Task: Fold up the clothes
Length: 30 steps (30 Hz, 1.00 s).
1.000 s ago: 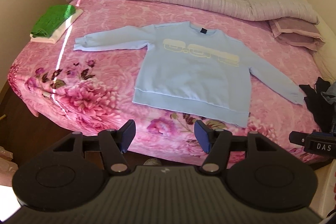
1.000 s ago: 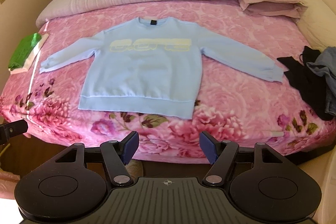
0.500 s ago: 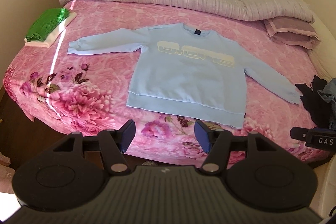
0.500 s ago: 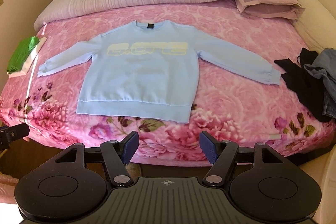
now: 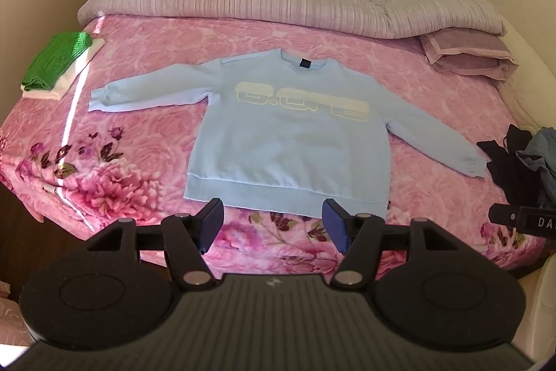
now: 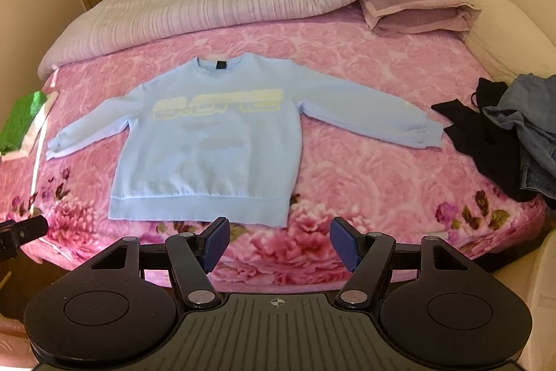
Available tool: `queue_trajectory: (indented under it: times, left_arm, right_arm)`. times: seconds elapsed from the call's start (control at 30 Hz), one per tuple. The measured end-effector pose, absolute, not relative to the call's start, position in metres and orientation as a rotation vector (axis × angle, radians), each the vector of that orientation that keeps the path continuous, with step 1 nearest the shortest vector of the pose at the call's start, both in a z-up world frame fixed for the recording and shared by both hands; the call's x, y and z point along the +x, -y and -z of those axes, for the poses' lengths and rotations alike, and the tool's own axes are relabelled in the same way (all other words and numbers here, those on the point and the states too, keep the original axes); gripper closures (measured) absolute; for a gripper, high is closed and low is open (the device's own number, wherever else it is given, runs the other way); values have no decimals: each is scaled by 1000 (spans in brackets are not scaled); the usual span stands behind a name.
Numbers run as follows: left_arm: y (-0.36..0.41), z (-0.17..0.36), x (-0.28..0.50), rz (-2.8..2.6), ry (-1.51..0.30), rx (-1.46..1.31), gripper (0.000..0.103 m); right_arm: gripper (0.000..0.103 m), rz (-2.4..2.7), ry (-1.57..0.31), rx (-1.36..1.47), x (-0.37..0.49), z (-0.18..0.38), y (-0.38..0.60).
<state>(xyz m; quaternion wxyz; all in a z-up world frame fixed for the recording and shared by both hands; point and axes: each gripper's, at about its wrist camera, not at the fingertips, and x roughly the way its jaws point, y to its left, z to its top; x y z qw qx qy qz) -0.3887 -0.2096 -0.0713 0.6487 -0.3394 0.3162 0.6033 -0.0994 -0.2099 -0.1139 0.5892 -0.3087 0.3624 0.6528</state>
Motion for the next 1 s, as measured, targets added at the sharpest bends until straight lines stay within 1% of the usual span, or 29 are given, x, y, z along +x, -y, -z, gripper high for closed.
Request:
queue_trajectory:
  times: [0.13, 0.3, 0.53, 0.73, 0.93, 1.0]
  left_arm:
    - [198, 75, -385, -1371, -721, -763, 44]
    - [172, 79, -391, -1366, -713, -762, 43]
    - [113, 110, -437, -1316, -630, -919, 43]
    - [39, 141, -512, -1317, -539, -1078, 43]
    - [-41, 186, -624, -1400, -324, -1322, 43]
    - [-63, 211, -663, -1453, -242, -1408, 43]
  right_arm:
    - [35, -1504, -889, -686, -90, 121, 196]
    - [35, -1487, -892, -650, -89, 123, 173]
    - [35, -1462, -922, -592, -93, 148, 129]
    - [35, -1420, -1012, -523, -102, 175, 70]
    - [35, -1325, -1081, -551, -133, 196, -12]
    - [35, -1297, -1094, -576, -147, 207, -38]
